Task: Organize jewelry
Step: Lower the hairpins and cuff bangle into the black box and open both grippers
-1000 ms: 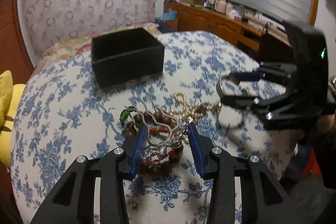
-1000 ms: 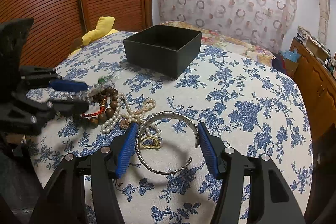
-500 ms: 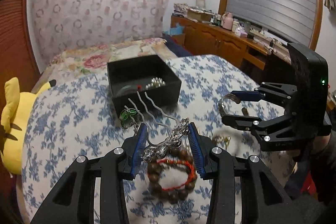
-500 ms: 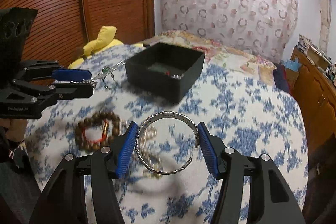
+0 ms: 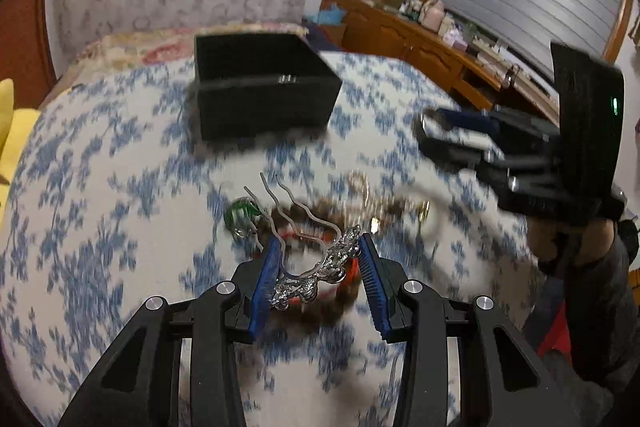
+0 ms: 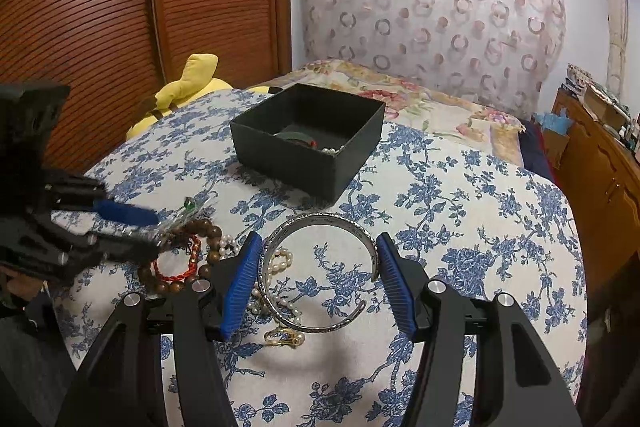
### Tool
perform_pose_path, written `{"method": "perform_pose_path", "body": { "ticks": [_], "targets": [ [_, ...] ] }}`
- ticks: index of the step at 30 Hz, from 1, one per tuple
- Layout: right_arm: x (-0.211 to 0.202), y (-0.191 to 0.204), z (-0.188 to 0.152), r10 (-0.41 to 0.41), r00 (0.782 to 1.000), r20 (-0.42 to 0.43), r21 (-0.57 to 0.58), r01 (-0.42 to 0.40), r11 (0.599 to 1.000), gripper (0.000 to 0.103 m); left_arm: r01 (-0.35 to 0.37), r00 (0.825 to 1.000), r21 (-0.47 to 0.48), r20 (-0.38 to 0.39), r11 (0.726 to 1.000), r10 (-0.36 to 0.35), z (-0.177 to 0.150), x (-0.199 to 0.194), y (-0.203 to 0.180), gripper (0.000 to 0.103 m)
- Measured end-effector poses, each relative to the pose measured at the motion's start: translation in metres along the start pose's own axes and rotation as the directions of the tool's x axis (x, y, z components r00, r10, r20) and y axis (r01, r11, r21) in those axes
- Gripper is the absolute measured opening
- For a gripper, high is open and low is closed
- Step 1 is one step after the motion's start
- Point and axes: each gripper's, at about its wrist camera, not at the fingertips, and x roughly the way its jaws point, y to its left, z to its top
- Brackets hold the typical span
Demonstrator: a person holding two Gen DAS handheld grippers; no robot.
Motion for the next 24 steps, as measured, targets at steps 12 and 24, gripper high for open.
{"method": "perform_pose_path", "body": {
  "ticks": [12,24],
  "targets": [
    [0.003,0.01,0.003,0.01,1.0,-0.001,-0.012,-0.01,1.0,0.061,0.015,0.999,0.023,0.034,1.0,-0.015,-0.01,-0.03,-0.012,0.038],
    [0.002,-0.002,0.036,0.013,0.999,0.049,-0.027,-0.011,1.0,0.061,-0.015,0.992,0.044,0.128,0.999,0.01,0.046,-0.032,-0.005,0.038]
  ]
}}
